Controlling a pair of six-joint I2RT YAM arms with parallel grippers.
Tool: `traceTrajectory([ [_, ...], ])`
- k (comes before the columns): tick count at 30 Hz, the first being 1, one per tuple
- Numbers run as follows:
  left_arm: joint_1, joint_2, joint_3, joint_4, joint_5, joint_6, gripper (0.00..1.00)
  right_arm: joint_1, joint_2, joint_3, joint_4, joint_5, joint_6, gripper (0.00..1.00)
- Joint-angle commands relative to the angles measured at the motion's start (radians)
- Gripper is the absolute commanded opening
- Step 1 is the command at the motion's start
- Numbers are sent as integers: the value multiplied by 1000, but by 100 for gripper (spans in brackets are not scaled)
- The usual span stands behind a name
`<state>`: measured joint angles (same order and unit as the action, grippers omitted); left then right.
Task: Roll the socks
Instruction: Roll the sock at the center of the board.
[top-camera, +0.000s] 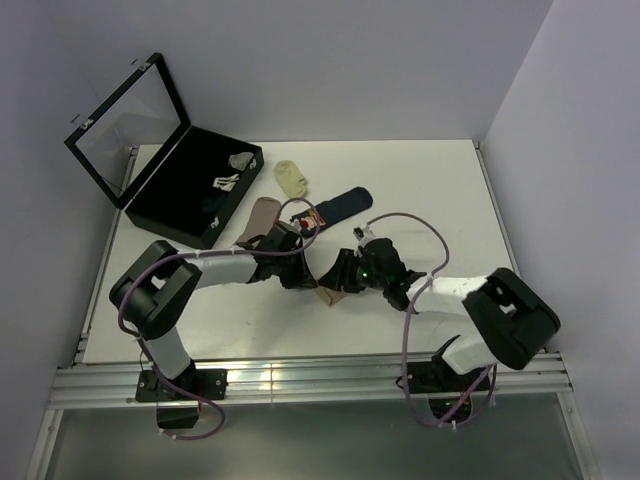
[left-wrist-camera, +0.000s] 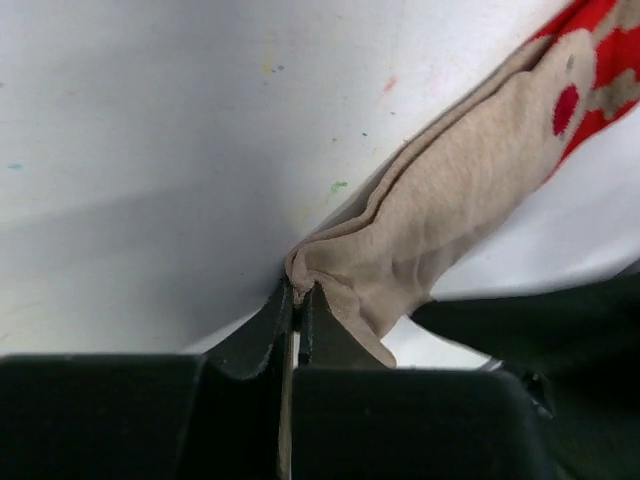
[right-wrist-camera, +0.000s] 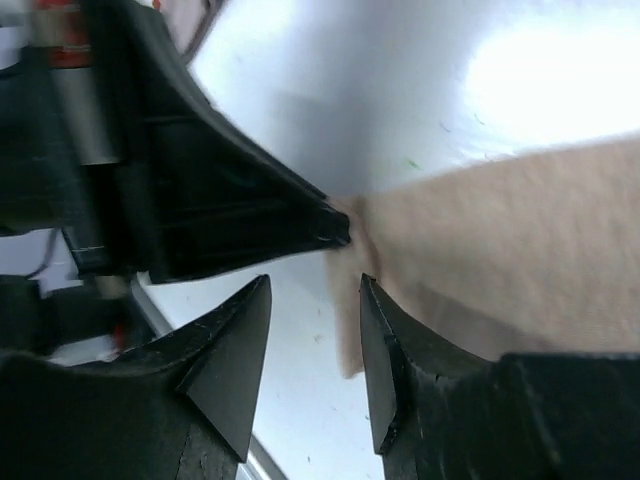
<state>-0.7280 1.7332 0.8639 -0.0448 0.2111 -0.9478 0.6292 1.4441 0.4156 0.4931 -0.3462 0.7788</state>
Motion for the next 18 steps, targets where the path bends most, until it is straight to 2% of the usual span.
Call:
traceTrajectory([
  [1,-2,26,76,-151,-70,59,1,96,-111,112,-302,257,-203,49],
  [2,-2,28,89,-164,-76,64,0,124,-137,129,-329,342,-252,48],
  [6,-2,51,141,-217,-88,78,0,248,-145,193,-390,523,-332,45],
  [10,-2,68,173,-245,-96,83,0,348,-94,219,-390,614,-377,44],
  [18,-2,77,184,-257,-102,77,1,437,10,233,-364,702,-389,41],
])
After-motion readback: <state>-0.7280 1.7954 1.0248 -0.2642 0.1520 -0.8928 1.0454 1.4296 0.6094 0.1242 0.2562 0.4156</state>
